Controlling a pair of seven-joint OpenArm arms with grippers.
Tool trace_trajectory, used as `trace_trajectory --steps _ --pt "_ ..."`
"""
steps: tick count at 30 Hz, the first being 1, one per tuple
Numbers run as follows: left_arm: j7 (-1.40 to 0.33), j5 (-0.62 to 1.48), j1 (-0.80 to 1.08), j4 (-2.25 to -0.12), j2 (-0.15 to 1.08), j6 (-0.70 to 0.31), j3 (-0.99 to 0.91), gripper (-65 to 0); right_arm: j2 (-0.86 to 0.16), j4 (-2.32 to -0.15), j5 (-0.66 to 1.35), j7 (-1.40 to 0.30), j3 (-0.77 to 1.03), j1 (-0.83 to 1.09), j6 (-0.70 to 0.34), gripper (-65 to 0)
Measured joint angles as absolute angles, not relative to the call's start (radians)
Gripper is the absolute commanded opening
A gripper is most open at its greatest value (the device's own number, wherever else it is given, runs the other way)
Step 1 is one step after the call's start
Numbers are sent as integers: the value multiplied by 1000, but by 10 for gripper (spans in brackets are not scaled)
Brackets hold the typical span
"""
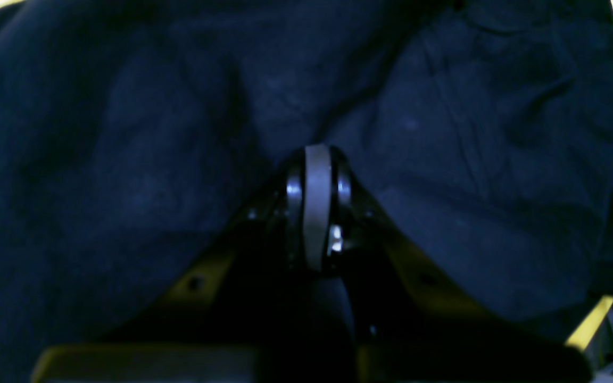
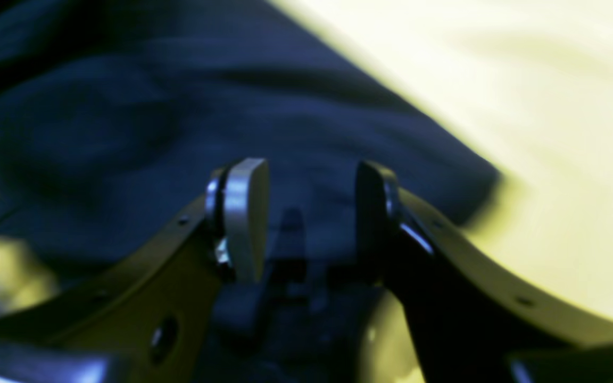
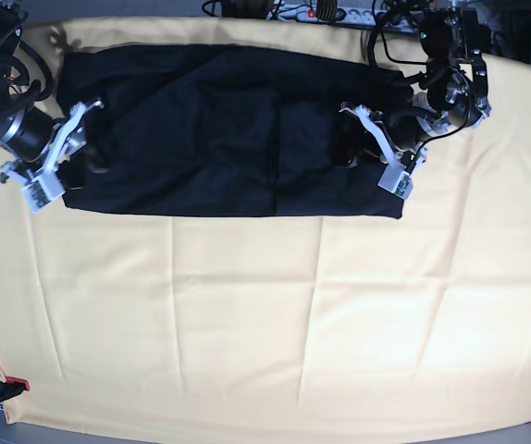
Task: Fold the T-shirt properly
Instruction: 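Grasp the other strip end with the right gripper and fold it over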
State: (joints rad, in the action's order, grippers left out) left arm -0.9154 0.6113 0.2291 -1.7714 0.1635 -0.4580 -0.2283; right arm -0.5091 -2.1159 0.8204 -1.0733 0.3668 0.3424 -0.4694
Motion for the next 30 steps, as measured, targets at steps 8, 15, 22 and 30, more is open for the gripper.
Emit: trace_trajectory --steps 8,15,22,30 --pt "-916 648 227 -1772 223 -449 -223 -650 -447 -1926 799 -1073 609 381 -348 -298" --pt "-916 662 227 -1772 238 -448 -224 -650 -376 -1738 1058 -1152 654 380 -487 -298" --pt "-923 674 227 -1772 238 -445 -224 -650 -322 -1732 1081 -1163 628 378 -498 -298" --pt "-926 681 227 -1772 239 -444 -224 -650 -282 -1732 1086 -1144 540 375 -521 -298"
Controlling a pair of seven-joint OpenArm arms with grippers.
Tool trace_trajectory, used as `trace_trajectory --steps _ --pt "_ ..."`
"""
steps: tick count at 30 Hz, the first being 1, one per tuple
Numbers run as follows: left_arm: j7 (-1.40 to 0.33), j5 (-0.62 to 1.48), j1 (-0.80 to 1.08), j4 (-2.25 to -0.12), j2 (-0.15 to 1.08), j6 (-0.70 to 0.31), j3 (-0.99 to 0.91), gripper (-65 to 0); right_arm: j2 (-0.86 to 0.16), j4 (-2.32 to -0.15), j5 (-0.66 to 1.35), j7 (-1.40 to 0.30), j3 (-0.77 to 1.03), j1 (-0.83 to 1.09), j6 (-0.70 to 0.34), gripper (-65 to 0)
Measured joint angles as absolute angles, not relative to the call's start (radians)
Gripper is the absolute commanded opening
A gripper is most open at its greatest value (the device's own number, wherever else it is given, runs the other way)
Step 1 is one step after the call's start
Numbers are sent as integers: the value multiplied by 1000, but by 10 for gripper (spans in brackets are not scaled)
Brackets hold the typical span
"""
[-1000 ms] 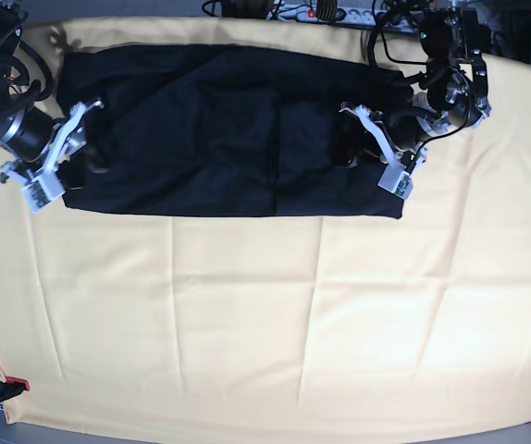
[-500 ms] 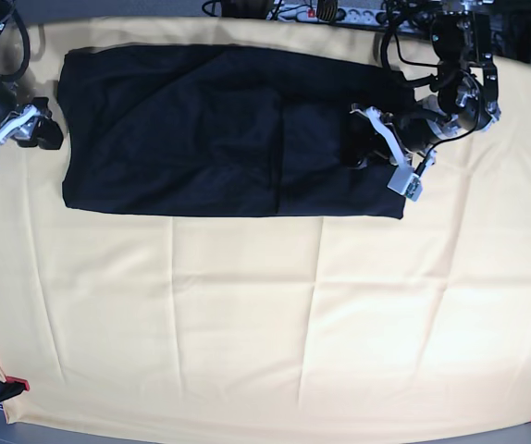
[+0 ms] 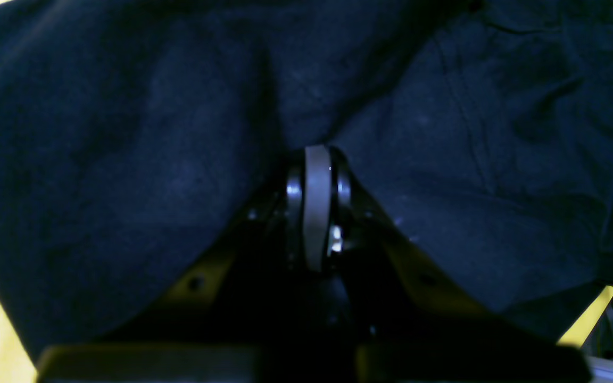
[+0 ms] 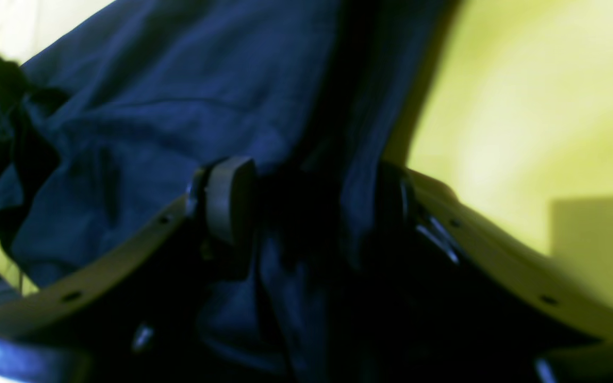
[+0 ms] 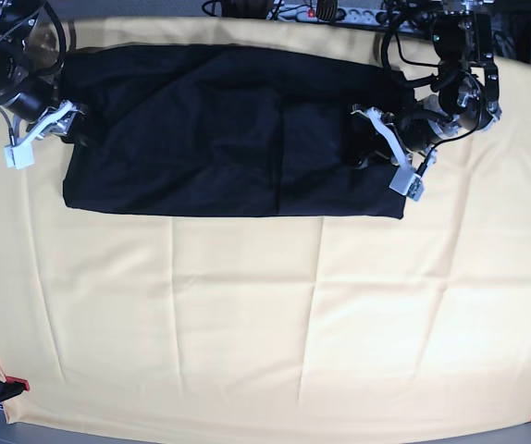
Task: Fold the T-shirt properly
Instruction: 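Grasp the other strip end with the right gripper and fold it over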
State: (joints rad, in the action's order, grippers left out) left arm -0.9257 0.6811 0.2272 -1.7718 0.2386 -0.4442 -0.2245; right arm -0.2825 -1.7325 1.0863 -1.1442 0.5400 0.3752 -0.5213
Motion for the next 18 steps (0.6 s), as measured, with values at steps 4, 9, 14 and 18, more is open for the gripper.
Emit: trace_trajectory --steps 4,9,14,18 --pt "-927 682 227 -1772 238 -444 -224 -650 -262 -1732 1118 -1145 533 374 -525 -298" --pt "-934 704 227 -1771 239 -437 -224 -650 -229 -1732 1181 -1164 519 377 -582 -298" --pt "-935 707 227 -1771 239 -437 -224 -650 -217 -1732 1205 -1175 490 371 -607 -299" --pt "-937 719 227 -1771 239 -436 -224 -650 -215 -1732 1205 -1124 478 369 -625 -324"
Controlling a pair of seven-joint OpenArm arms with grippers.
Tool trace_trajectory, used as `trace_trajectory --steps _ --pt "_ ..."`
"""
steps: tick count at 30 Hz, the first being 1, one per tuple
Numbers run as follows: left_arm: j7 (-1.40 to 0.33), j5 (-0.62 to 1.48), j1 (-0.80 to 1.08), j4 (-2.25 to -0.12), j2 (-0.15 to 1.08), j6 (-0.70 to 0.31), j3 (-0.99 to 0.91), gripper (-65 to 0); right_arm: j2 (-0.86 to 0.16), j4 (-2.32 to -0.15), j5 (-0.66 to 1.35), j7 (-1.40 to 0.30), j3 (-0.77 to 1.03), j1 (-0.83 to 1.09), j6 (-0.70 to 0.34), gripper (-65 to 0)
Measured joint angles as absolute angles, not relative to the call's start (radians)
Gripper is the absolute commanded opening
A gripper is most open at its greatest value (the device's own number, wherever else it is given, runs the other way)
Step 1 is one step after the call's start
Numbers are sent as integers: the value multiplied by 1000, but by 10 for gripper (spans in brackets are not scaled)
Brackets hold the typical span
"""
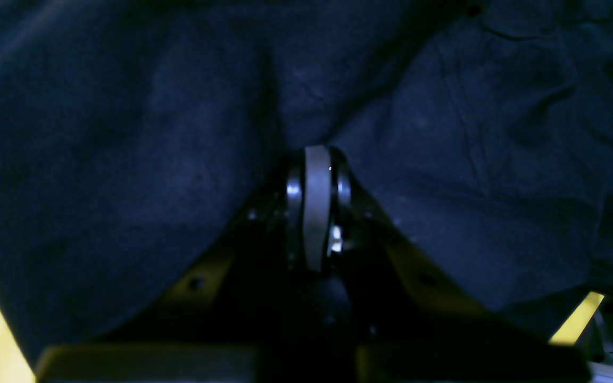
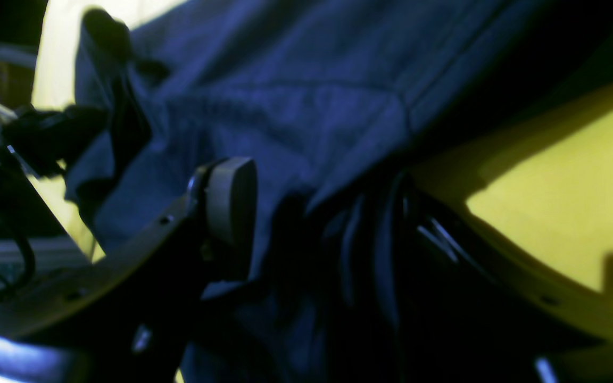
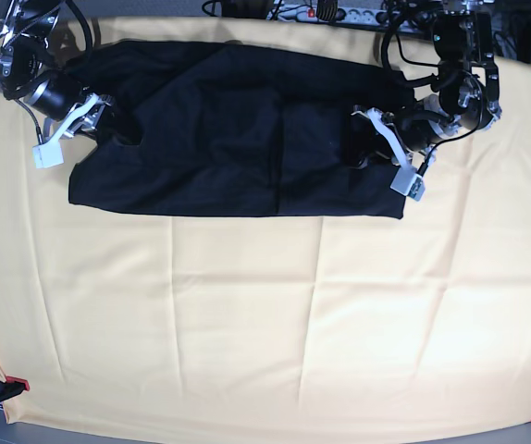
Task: Fold the T-shirt properly
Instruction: 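Grasp the other strip end with the right gripper and fold it over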
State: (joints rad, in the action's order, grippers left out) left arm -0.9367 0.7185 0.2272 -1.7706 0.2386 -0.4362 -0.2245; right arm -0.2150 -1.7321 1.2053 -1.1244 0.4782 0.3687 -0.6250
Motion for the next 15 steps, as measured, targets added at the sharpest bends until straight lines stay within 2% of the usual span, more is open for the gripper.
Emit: trace_trajectory --steps 2,5,6,15 --pt "-939 719 227 -1771 239 -435 -224 -650 -216 -1732 1205 -1107 479 368 -648 -414" --pt "-939 720 227 -1771 239 -433 -224 -650 -215 -1732 1193 -1115 479 340 -653 -618" --pt "-939 720 227 -1771 239 -433 -224 -650 -215 -1732 1194 -1116 479 330 -656 -650" --pt "-961 841 230 -1766 242 -472 -224 -650 -218 -1732 1139 -1138 479 297 -666 -650"
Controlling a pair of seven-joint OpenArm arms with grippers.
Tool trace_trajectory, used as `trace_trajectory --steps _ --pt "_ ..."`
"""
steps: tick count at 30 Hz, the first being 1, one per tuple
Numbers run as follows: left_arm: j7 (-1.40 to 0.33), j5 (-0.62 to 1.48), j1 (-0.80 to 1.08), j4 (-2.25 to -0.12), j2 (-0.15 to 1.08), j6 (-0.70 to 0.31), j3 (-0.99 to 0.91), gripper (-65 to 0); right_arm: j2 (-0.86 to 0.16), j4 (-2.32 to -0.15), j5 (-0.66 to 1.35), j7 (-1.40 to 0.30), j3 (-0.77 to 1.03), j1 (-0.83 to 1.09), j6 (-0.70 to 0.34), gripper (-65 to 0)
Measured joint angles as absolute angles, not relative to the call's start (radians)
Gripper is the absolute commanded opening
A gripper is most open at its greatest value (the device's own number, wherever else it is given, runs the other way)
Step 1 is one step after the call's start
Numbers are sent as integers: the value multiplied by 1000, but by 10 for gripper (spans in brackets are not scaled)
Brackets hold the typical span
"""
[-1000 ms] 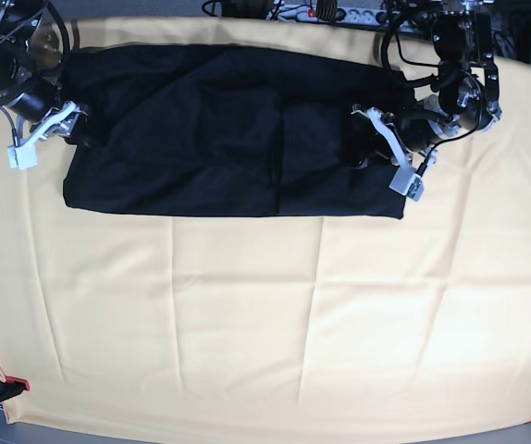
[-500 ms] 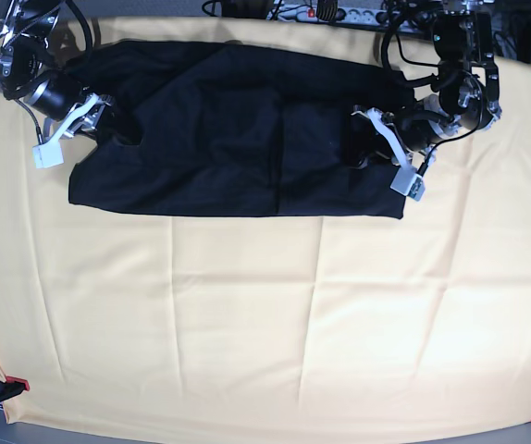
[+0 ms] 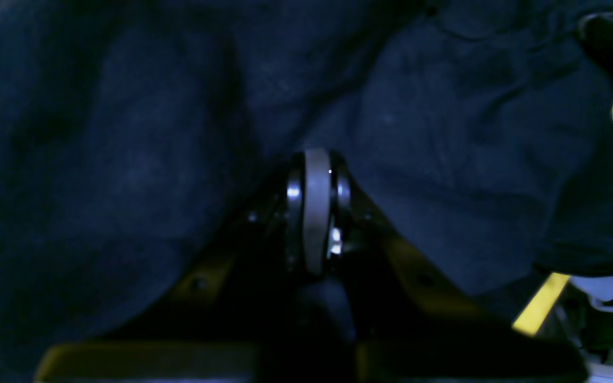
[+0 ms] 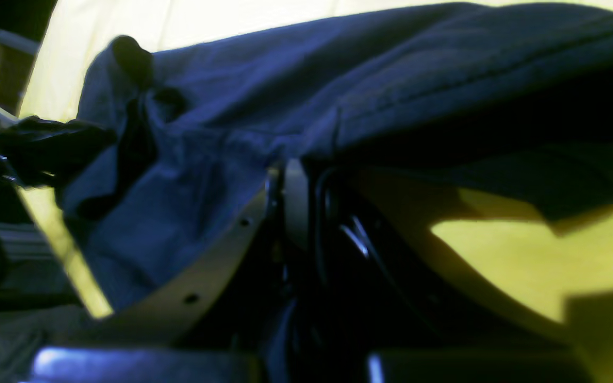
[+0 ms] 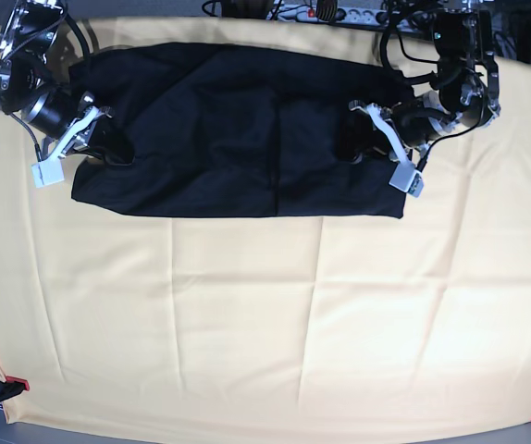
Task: Fold the T-shirt properly
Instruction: 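Grasp the other strip end with the right gripper and fold it over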
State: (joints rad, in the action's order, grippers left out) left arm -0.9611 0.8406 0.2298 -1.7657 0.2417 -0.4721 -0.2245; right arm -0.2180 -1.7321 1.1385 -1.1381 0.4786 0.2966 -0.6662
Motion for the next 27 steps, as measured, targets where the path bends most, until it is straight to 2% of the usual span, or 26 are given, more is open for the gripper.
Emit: trace_trajectory --steps 4,5,9,11,18,27 --pt "-961 904 227 -1787 244 -472 -229 -650 -253 -1733 1048 -1141 479 297 -654 -650" --pt "-963 921 227 -1795 244 -482 -237 -619 -268 -1734 1034 -1141 479 297 -643 -650" --pt "-974 1021 227 -1829 244 -583 -309 -398 -328 -1755 1004 -1140 479 297 -631 -650" --pt "-992 1057 226 -1843 244 -591 -363 -330 -347 -1783 966 -1137 479 297 -620 -650" --pt "-1012 1078 227 -1846 244 -591 -523 -322 -447 -1923 798 -1137 479 299 -543 -650" --pt "-1022 1085 253 -1846 260 -592 -546 -322 -481 -2188 531 -1108 479 351 -398 -650"
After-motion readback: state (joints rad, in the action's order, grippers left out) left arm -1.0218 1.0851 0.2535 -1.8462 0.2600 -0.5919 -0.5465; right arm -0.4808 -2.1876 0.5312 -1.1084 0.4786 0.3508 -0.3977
